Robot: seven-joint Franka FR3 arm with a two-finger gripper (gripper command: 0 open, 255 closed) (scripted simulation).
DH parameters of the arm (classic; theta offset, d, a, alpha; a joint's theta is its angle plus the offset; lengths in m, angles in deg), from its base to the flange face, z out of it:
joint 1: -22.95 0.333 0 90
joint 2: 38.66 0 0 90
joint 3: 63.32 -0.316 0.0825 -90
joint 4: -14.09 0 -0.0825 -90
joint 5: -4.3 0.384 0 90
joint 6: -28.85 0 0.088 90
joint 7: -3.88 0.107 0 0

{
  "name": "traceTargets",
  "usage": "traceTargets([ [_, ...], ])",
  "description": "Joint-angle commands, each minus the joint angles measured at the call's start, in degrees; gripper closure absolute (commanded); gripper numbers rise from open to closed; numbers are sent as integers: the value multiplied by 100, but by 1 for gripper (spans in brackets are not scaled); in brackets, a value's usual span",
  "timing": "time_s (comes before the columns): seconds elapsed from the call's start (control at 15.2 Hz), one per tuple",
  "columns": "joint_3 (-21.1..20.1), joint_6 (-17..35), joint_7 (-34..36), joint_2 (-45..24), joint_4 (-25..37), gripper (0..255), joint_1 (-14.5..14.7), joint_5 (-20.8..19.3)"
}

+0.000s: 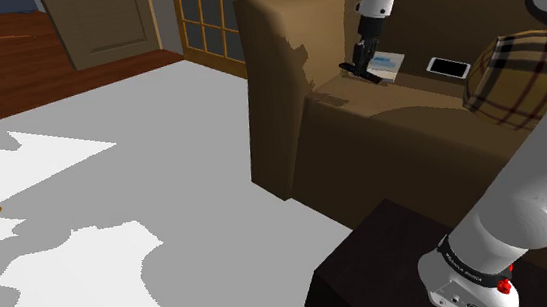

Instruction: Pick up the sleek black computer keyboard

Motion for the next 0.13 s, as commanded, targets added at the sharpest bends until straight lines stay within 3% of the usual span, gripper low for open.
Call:
traceTargets([
  [0.0, 5, -110, -4, -8, 115, 255, -5, 1],
  [0.07, 5, -110, -4, -9, 117, 255, -5, 2],
])
